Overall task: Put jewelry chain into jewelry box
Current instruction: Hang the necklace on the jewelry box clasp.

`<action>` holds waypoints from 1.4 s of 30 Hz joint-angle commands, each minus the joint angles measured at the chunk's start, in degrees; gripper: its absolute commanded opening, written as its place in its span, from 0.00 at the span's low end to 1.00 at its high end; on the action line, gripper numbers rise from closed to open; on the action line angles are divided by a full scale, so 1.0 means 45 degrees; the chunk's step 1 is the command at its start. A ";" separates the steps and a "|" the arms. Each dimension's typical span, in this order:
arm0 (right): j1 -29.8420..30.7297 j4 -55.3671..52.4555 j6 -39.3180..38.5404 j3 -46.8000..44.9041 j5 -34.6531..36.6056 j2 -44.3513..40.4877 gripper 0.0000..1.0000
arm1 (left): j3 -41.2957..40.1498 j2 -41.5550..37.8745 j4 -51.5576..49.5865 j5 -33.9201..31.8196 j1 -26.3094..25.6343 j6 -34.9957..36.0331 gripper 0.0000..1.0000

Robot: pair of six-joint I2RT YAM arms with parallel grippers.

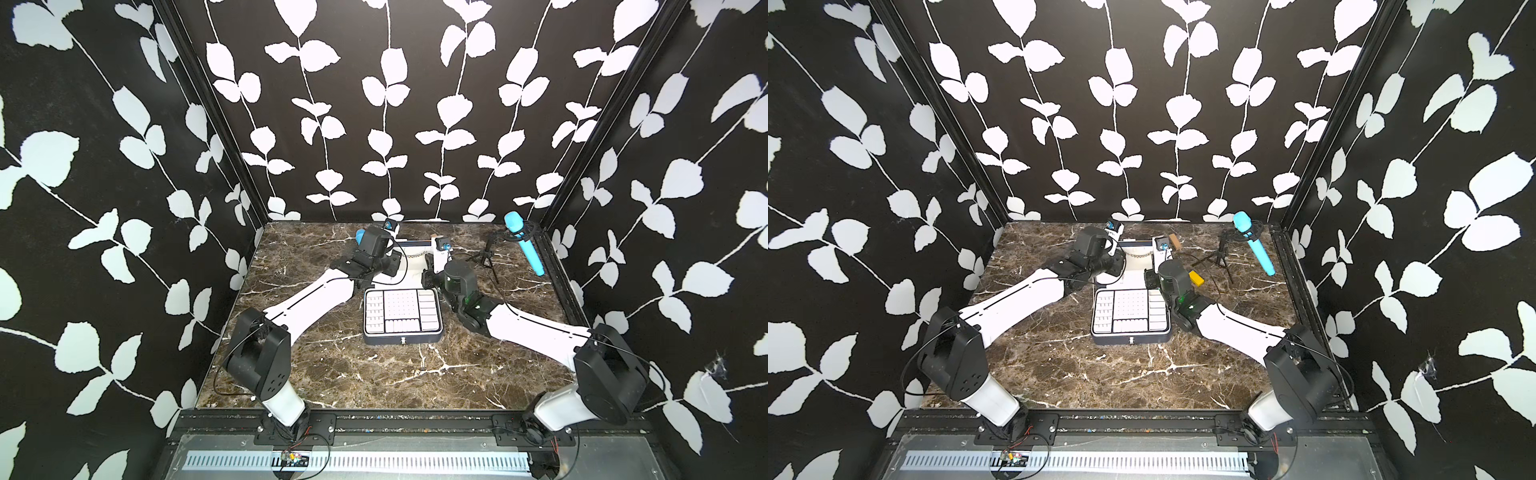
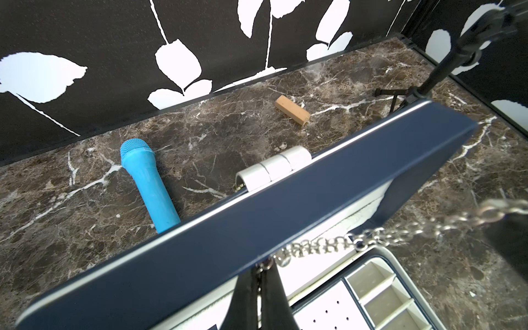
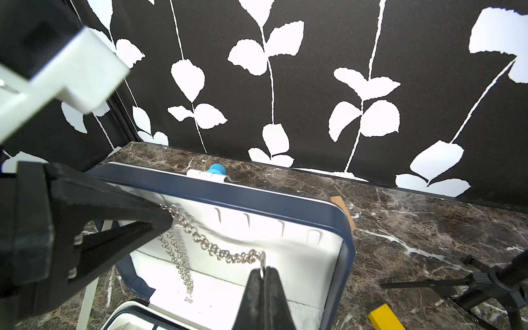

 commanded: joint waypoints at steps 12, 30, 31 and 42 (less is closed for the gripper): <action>-0.0124 0.0649 0.0315 0.0088 -0.0026 0.0288 0.00 | 0.0419 0.0269 0.0071 -0.0323 0.0040 -0.0111 0.00; -0.0114 0.0499 0.0697 0.0215 -0.0587 0.0460 0.00 | 0.0217 -0.0068 -0.0297 -0.0638 0.0042 -0.0309 0.30; -0.0123 0.0466 0.0720 0.0239 -0.0645 0.0483 0.00 | 0.0152 -0.0161 -0.0307 -0.0641 0.0039 -0.0308 0.31; -0.0116 -0.0264 0.0404 0.0379 -0.0232 0.0742 0.00 | -0.0650 -0.2123 -0.1065 -0.0916 0.0048 -0.0588 0.44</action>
